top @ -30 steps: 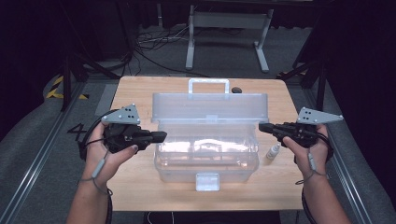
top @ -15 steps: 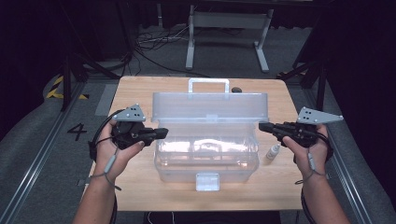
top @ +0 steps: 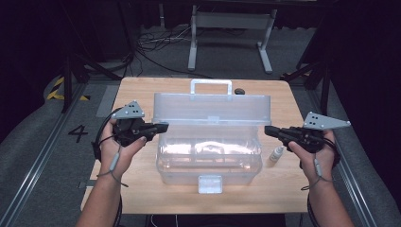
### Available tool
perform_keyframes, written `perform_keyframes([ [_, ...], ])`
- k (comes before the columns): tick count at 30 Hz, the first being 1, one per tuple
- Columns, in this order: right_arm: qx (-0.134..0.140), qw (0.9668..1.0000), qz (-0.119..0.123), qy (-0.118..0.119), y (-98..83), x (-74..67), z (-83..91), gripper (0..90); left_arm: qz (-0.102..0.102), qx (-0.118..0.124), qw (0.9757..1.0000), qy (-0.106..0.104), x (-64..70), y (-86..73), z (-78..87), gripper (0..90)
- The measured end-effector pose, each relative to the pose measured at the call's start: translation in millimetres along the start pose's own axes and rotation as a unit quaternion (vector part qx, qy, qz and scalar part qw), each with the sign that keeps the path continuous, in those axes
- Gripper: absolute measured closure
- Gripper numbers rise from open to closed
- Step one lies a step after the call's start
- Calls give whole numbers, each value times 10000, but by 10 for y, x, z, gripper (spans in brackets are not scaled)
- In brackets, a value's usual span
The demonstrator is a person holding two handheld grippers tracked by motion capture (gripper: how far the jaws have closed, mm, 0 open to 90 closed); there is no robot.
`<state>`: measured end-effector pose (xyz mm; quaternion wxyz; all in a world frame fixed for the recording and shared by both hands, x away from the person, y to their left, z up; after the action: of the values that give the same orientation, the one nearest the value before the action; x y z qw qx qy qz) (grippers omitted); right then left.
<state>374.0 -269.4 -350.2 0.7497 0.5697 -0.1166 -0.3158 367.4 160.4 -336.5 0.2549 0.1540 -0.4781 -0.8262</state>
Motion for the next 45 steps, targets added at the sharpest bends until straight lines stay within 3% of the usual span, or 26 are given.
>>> perform_keyframes([
  [4,30,10000,48,-63,-18,-11,43,896,21,62,10000,-10,-29,9,6,900],
  [10,21,9992,102,-394,-28,-30,113,826,-39,110,9999,84,-60,52,-3,900],
  [16,108,9970,140,-753,-40,-19,136,696,-69,133,9998,93,-102,90,-7,900],
  [23,339,9941,-40,-1032,-8,35,118,550,-77,175,9998,96,-145,126,-15,900],
  [33,139,9896,348,-1390,203,41,-105,485,-190,199,9996,79,-186,157,-23,900],
  [37,177,9894,279,-1411,242,33,-171,480,-215,255,9994,37,-210,161,-26,900],
  [45,284,9839,299,-1738,333,61,-304,482,-235,268,9994,48,-241,200,-40,900],
])
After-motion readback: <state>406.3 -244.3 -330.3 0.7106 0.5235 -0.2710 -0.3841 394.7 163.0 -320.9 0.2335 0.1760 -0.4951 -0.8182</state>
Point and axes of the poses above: each handheld gripper's, and its own axes: z roughly backward along the jaws, y roughly out of its top, x roughly to its right, the point moved 3 cm from there along -z, roughly forward along the jaws, and after that the axes turned 8 degrees about -z, right-handed, at the moved point
